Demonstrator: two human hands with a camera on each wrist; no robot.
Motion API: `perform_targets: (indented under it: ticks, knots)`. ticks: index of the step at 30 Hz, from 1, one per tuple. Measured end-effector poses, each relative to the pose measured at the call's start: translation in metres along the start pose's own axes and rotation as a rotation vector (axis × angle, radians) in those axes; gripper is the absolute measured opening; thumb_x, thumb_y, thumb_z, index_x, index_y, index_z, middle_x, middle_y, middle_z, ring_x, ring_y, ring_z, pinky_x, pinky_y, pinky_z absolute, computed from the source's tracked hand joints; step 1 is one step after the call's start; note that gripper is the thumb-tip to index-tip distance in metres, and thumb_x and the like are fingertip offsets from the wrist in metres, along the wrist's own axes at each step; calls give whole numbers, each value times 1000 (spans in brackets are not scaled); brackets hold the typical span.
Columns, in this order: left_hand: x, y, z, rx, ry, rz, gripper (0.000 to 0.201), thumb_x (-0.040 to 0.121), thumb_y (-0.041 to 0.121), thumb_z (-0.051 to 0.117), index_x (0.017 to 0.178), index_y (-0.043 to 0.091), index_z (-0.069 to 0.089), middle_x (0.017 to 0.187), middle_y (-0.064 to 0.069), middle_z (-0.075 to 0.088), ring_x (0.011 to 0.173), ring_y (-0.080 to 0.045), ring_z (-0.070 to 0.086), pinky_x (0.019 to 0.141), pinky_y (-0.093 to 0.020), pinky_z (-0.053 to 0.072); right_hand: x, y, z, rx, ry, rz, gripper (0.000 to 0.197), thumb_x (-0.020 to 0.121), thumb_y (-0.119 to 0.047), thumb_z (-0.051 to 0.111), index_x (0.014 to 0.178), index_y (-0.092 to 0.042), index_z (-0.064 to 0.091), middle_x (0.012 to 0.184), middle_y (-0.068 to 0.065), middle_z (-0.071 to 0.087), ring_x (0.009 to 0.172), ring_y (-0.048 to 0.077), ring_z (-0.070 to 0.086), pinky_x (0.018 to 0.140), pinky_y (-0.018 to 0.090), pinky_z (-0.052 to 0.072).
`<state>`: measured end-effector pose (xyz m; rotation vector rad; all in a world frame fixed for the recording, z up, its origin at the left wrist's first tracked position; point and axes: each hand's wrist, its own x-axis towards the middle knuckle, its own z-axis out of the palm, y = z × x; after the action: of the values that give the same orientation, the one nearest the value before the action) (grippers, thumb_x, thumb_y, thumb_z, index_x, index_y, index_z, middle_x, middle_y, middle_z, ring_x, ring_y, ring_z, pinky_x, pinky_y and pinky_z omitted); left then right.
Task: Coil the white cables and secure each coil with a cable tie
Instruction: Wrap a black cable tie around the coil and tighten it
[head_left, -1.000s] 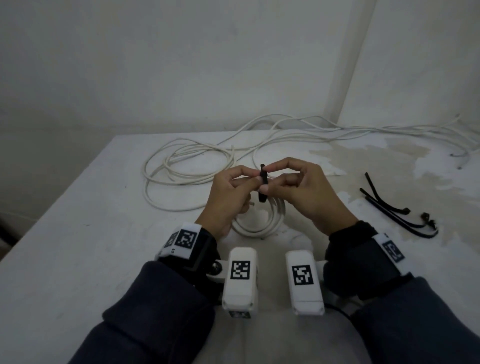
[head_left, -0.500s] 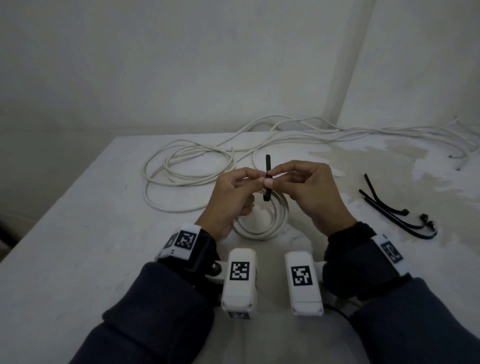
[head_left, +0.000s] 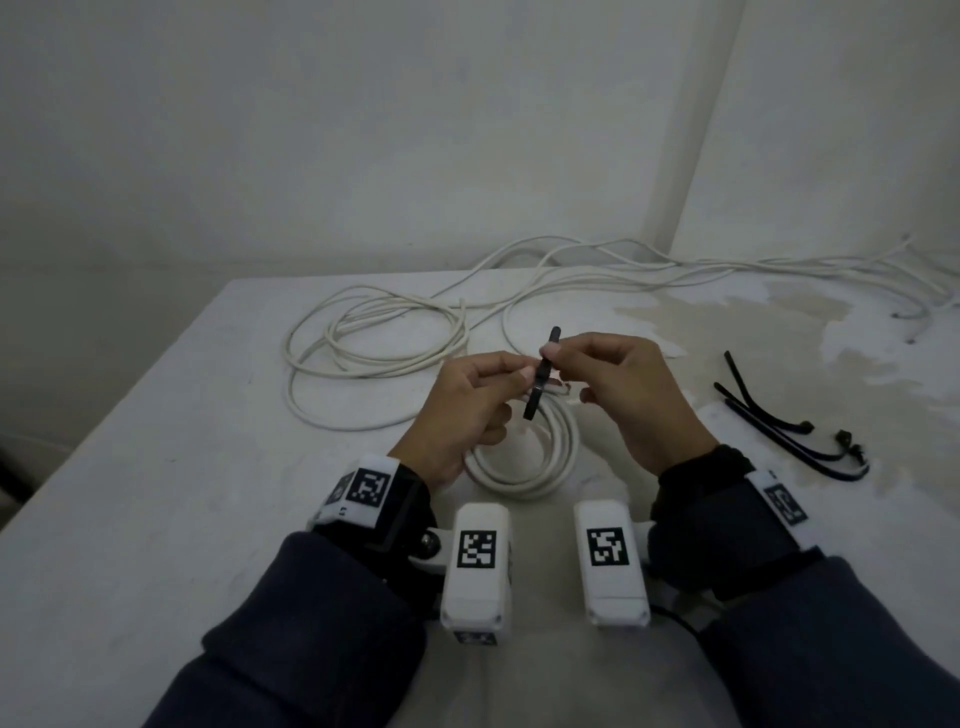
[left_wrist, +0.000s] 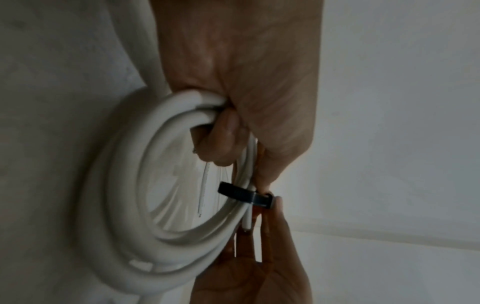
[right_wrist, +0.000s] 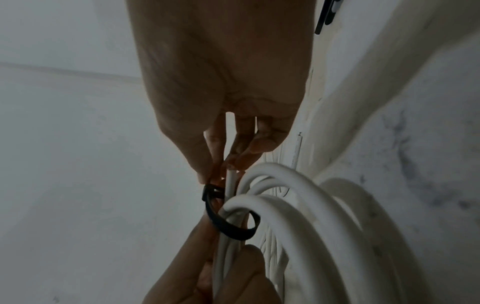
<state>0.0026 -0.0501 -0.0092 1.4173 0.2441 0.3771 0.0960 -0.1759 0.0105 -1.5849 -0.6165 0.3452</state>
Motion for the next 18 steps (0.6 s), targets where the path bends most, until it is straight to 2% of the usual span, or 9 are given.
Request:
perform_targets:
  ticks: [3, 5, 7, 9, 11, 13, 15, 18]
  knots:
    - [0, 0, 0, 16, -42, -21, 23, 97, 10, 48, 107, -3, 64, 91, -19, 60, 37, -3, 24, 37, -12, 20, 0, -1, -1, 25, 75, -49, 12, 84, -14, 71, 73, -11, 72, 76, 7, 69, 67, 8, 62, 57, 10, 45]
    - [-1, 0, 0, 45, -72, -52, 27, 98, 11, 46, 110, -7, 62, 78, -3, 68, 37, -3, 23, 37, -12, 20, 1, -1, -2, 84, 148, -56, 14, 84, -10, 71, 70, -11, 70, 72, 5, 69, 63, 8, 67, 57, 13, 48]
    - [-2, 0, 2, 92, -101, -91, 29, 99, 14, 46, 109, -9, 61, 63, 7, 63, 37, -3, 22, 38, -13, 18, 2, 1, -4, 173, 235, -31, 16, 84, -6, 71, 68, -10, 69, 72, 6, 68, 61, 11, 71, 53, 16, 48]
    - [-2, -1, 5, 134, -105, -118, 28, 99, 16, 47, 105, -5, 64, 62, 6, 61, 37, -5, 22, 38, -14, 18, 2, 3, -5, 244, 298, 0, 17, 83, -4, 71, 67, -10, 68, 75, 9, 68, 60, 14, 71, 49, 15, 45]
    - [-2, -2, 8, 172, -82, -139, 27, 98, 19, 48, 101, -1, 67, 67, -3, 58, 38, -6, 23, 37, -14, 18, 2, 3, -4, 288, 320, 1, 17, 83, -3, 71, 67, -8, 67, 78, 10, 67, 59, 14, 71, 46, 12, 42]
    - [-2, -4, 10, 192, -57, -169, 27, 98, 20, 49, 98, 0, 68, 72, -12, 51, 38, -6, 23, 37, -15, 19, 1, 1, -3, 307, 271, 0, 16, 83, -3, 70, 68, -8, 68, 72, 4, 68, 59, 13, 69, 46, 11, 41]
    - [-1, -5, 11, 197, -21, -180, 28, 98, 20, 49, 96, 0, 69, 72, -12, 53, 38, -7, 24, 37, -15, 19, -3, -2, -1, 297, 162, 7, 16, 83, -6, 70, 68, -10, 68, 64, -5, 67, 60, 11, 67, 47, 12, 40]
    - [2, -7, 10, 193, 49, -164, 26, 98, 16, 49, 93, 0, 69, 75, -11, 60, 39, -8, 27, 37, -16, 21, -8, -5, 1, 342, -37, 1, 12, 82, -5, 68, 70, -6, 66, 58, -2, 61, 57, 10, 58, 47, 13, 38]
